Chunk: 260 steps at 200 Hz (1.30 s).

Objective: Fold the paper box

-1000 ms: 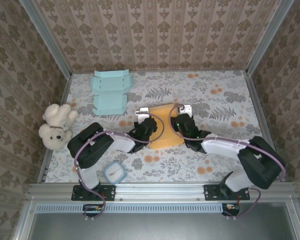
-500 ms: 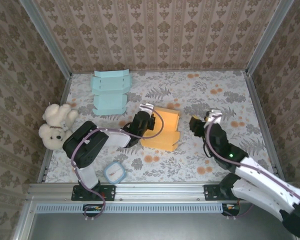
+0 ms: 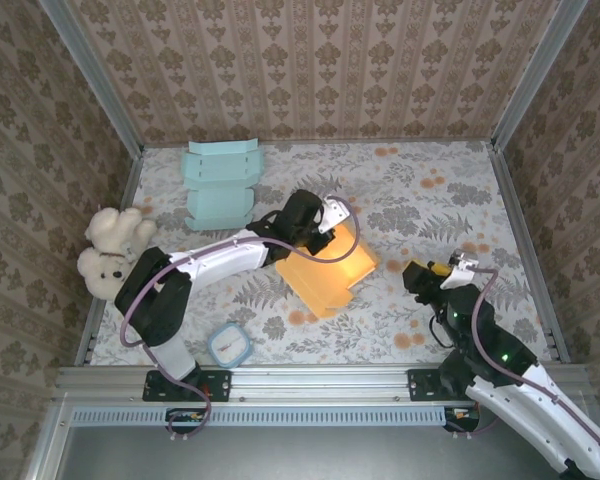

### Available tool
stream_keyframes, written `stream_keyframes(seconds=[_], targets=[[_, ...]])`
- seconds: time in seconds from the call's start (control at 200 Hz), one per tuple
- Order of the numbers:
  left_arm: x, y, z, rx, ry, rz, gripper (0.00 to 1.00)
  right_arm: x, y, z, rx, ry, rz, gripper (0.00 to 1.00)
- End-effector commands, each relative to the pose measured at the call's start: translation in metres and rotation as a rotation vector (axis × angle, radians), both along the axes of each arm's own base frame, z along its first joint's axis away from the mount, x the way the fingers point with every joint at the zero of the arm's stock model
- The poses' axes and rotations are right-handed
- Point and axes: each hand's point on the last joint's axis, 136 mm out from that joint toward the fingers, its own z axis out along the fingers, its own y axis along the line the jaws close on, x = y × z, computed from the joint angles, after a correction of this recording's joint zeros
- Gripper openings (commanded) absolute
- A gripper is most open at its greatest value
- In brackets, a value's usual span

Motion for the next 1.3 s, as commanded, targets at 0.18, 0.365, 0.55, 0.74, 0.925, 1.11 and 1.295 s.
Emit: stream_keyframes(seconds=[0.18, 0.365, 0.55, 0.74, 0.925, 1.11, 1.295], targets=[[-0.046, 0.024, -0.033, 0.439, 0.072, -0.328, 0.0, 0.001, 0.015, -0.026, 0.023, 0.0, 0.074, 0.59], [-0.05, 0.026, -0.037, 0.536, 0.106, -0.406, 0.0, -0.003, 0.019, -0.026, 0.053, -0.02, 0.102, 0.59], [-0.044, 0.015, -0.043, 0.577, 0.078, -0.46, 0.0, -0.004, 0.019, -0.025, 0.064, -0.028, 0.109, 0.59], [-0.027, 0.011, -0.065, 0.666, 0.07, -0.457, 0.0, -0.004, 0.019, -0.026, 0.065, -0.028, 0.105, 0.59], [-0.011, 0.004, -0.084, 0.69, 0.049, -0.432, 0.0, -0.003, 0.019, -0.029, 0.059, -0.023, 0.101, 0.59], [-0.001, -0.003, -0.097, 0.691, 0.026, -0.407, 0.0, -0.001, 0.02, -0.031, 0.054, -0.018, 0.098, 0.59], [0.007, -0.001, -0.12, 0.747, 0.016, -0.383, 0.01, 0.0, 0.02, -0.033, 0.049, -0.014, 0.096, 0.59]])
